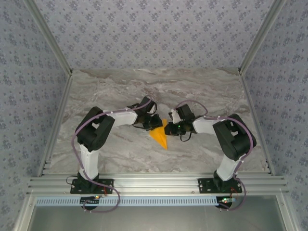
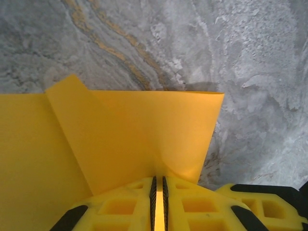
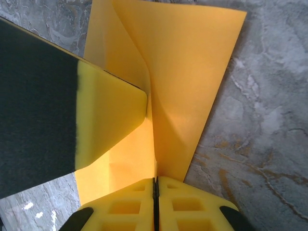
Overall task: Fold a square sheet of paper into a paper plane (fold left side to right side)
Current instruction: Fourth fold the wing at the center of the table.
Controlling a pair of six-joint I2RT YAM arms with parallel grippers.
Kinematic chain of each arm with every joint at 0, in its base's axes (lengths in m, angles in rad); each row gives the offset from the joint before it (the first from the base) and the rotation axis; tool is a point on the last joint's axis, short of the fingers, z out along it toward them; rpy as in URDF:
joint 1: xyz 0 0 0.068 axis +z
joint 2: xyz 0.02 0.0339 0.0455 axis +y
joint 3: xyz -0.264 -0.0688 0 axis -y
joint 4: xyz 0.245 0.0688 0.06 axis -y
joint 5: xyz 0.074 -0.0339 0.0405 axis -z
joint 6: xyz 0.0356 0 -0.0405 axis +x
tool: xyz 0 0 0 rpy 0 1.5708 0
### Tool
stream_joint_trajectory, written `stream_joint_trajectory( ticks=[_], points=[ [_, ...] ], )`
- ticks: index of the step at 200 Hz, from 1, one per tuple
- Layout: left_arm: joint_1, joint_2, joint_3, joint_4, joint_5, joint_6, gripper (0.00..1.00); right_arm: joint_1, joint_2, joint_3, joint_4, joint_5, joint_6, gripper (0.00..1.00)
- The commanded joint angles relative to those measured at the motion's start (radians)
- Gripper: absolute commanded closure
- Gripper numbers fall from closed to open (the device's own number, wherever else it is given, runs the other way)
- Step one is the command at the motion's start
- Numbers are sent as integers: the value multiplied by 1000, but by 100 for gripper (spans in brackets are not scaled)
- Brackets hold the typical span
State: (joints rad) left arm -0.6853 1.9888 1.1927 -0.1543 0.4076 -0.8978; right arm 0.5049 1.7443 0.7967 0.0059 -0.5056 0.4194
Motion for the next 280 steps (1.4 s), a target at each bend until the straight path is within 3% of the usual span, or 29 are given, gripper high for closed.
stream_joint_trajectory(
  ticks=[1,40,103,162,280],
  points=[
    [6,18,-30,-12,-1,22,86,10,13,-14,-123,67,-26,92],
    [4,9,-93,7,-13,14,87,11,-21,3,-136,53,-26,89],
    [-4,-8,-169,51,-19,-4,89,4,-172,46,-240,60,-44,70],
    [-6,-20,-174,49,-24,-3,89,59,-177,-11,-82,-180,49,75],
    [-7,-18,-165,44,-25,0,90,126,-88,-40,-127,-113,24,77]
  ],
)
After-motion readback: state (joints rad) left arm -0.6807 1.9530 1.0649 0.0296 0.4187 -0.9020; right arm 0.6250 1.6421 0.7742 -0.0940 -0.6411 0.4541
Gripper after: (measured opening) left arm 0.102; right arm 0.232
